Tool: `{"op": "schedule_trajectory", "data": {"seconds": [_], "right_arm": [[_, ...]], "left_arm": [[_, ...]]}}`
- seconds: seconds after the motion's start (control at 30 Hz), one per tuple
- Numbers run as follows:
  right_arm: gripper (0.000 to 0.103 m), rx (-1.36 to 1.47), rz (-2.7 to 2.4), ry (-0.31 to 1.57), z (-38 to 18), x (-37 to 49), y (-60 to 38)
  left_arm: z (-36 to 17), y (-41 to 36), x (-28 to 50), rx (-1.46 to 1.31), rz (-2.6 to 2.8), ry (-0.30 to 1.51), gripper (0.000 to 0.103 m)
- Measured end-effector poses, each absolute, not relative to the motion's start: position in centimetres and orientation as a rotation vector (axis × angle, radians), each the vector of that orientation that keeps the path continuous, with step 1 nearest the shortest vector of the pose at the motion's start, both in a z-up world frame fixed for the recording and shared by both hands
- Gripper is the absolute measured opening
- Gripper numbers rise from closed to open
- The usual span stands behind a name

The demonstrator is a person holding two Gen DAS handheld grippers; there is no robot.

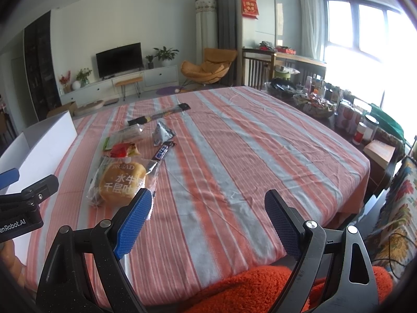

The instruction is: Organize snacks

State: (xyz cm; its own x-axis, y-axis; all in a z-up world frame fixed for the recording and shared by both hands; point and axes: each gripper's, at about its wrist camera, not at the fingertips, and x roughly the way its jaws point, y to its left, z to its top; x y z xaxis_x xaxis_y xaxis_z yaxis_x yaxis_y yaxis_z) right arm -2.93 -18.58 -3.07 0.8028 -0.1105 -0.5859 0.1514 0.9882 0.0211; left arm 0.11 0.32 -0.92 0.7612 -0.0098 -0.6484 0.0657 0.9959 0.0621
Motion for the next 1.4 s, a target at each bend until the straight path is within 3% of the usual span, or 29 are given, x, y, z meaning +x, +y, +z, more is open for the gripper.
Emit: {"op": "schedule_trajectory", "data": {"seconds": [1.4], "right_arm": [[0.091,0.073,-0.136,0.615,-2.91,-3.02,-18.65]], "left_arm": [[-1.04,0.51,0.09,0.073,-0.036,0.704,0.103]]}}
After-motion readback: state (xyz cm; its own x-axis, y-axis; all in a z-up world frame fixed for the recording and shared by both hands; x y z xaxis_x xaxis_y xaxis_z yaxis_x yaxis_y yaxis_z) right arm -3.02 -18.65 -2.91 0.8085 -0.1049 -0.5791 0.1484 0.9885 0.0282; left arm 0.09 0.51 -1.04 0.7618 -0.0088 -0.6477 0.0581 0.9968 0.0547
